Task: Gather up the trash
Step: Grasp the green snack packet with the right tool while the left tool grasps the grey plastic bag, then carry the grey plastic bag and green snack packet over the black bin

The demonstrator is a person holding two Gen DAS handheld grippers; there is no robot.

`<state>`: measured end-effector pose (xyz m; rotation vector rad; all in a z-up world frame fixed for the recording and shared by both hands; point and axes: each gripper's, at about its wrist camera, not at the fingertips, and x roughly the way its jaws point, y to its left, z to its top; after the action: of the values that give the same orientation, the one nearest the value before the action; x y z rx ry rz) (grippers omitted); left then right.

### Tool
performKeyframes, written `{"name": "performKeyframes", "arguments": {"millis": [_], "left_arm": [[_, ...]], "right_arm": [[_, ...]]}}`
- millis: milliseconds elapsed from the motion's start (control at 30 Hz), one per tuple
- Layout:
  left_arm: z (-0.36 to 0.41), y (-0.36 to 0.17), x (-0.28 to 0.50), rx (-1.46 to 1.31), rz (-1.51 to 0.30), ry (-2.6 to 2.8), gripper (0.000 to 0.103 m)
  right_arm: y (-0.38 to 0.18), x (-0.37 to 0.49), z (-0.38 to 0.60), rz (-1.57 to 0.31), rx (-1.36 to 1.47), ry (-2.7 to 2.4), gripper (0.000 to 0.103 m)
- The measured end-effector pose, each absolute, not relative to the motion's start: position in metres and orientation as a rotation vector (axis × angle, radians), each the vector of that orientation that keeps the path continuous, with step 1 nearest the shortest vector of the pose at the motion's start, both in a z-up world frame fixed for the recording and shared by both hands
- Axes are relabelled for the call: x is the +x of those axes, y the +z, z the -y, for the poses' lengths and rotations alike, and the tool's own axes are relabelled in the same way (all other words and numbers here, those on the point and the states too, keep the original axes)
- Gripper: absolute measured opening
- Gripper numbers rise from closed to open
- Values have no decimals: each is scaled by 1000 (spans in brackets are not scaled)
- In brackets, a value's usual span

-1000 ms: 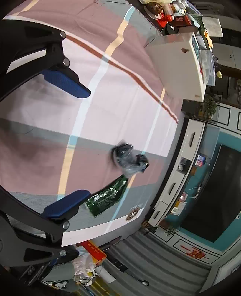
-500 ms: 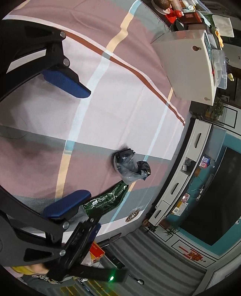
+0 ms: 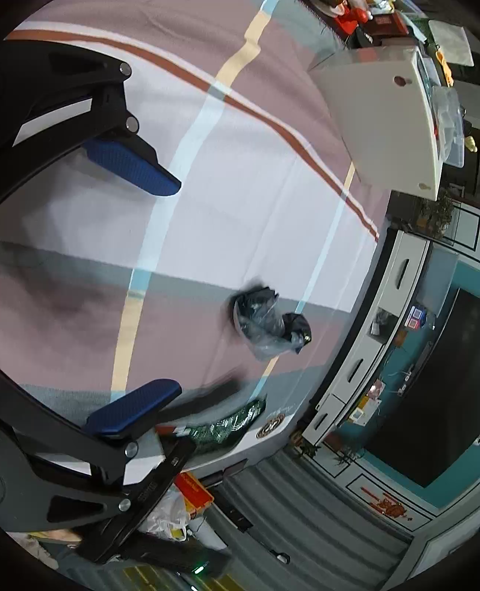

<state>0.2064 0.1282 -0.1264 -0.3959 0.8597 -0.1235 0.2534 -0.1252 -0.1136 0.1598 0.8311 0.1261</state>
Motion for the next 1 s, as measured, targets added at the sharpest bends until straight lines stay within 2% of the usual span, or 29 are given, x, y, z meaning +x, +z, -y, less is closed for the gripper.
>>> {"name": "performKeyframes", "arguments": {"millis": [333, 633, 733, 800, 867, 900, 933, 1000], "left_arm": [[-108, -127, 220, -387, -880, -198, 99], [-70, -112, 289, -188, -834, -120, 98], [-59, -122, 313, -141, -863, -101, 93], [-57, -131, 322, -121, -892, -96, 85], [-57, -138, 327, -104, -912, -87, 68], [-57, -140, 327, -100, -914, -90, 68], [-58, -140, 325, -96, -906, -90, 61], [-58, -138, 321, -88, -902, -95, 57]], "right_arm": [[-116, 190, 190, -750, 397, 148, 4], [-116, 184, 215, -715, 479, 170, 4], [-118, 184, 222, -719, 500, 165, 4], [-118, 183, 224, -716, 507, 162, 4], [-119, 183, 225, -720, 515, 164, 4], [-120, 182, 226, -721, 515, 163, 4], [-120, 182, 226, -723, 514, 163, 4], [-119, 182, 225, -721, 511, 163, 4]]}}
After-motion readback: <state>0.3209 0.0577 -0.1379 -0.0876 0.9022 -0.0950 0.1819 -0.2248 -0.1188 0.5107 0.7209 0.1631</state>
